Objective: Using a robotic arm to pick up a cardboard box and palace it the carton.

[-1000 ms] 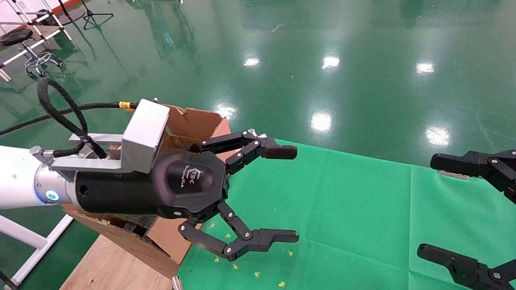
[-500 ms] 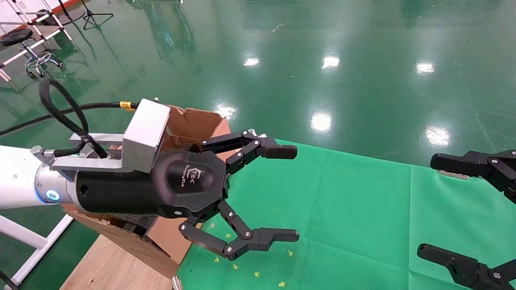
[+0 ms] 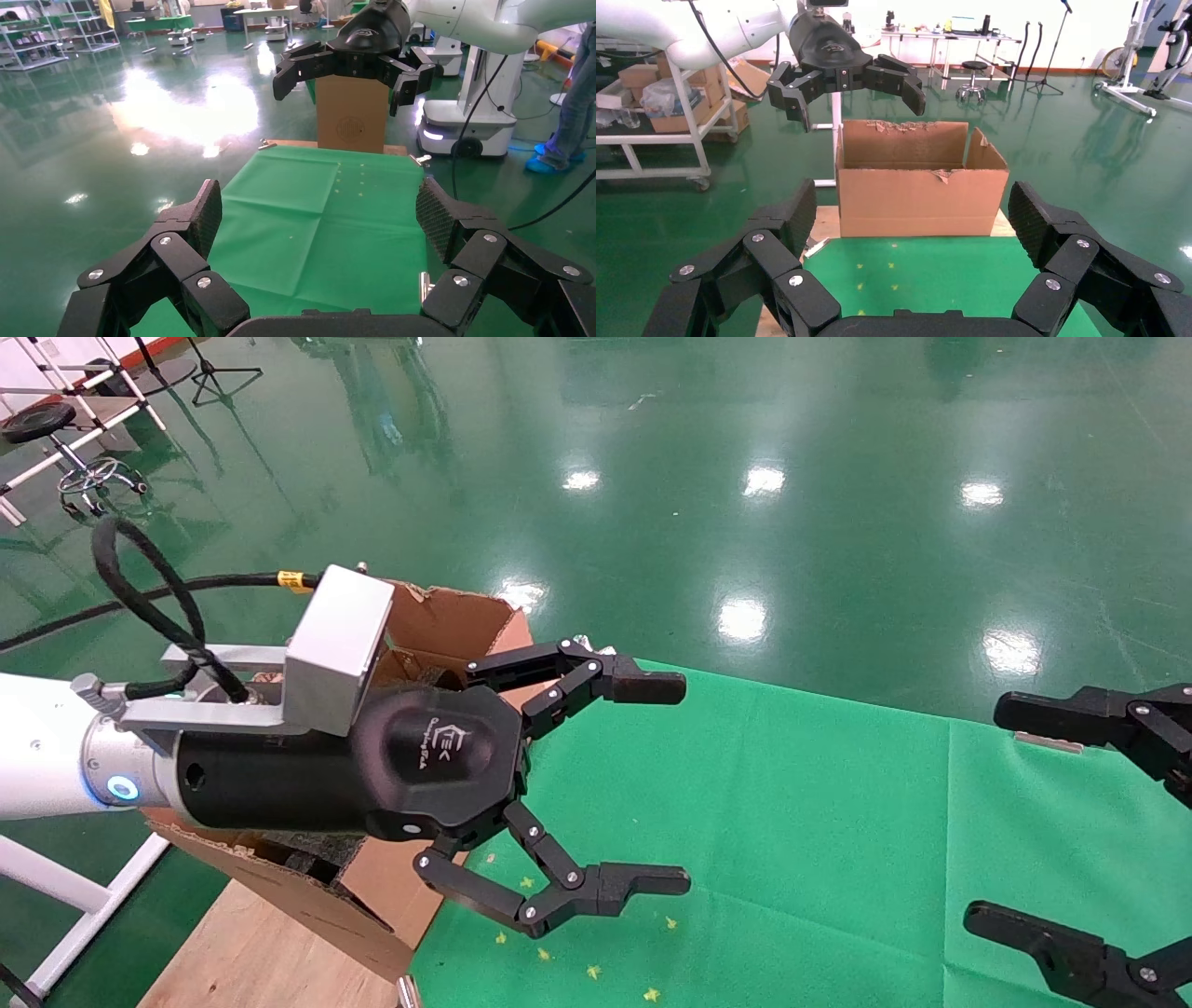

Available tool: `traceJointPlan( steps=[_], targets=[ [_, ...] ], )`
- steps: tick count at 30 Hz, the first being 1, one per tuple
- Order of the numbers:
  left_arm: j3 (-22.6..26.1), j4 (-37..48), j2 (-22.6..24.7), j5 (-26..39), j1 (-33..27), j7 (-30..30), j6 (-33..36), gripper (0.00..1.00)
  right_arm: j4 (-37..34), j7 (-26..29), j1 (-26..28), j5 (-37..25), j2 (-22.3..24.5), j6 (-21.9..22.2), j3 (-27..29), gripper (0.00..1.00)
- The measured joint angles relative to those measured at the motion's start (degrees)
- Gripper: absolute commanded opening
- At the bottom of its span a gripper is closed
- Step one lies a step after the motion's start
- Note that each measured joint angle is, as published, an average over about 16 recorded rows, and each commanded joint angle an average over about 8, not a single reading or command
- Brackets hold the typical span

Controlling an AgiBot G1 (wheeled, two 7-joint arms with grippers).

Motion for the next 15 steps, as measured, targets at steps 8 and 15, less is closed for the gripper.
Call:
traceJointPlan(
  steps=[8, 15],
  targets=[
    [0.0, 0.0, 0.0, 0.0, 0.0, 0.0, 0.0, 1.00, 0.0, 0.0, 0.0, 0.0, 0.0, 0.0, 0.0, 1.00],
    [0.0, 0.0, 0.0, 0.0, 0.0, 0.0, 0.0, 1.00, 0.0, 0.0, 0.0, 0.0, 0.0, 0.0, 0.0, 1.00]
  ],
)
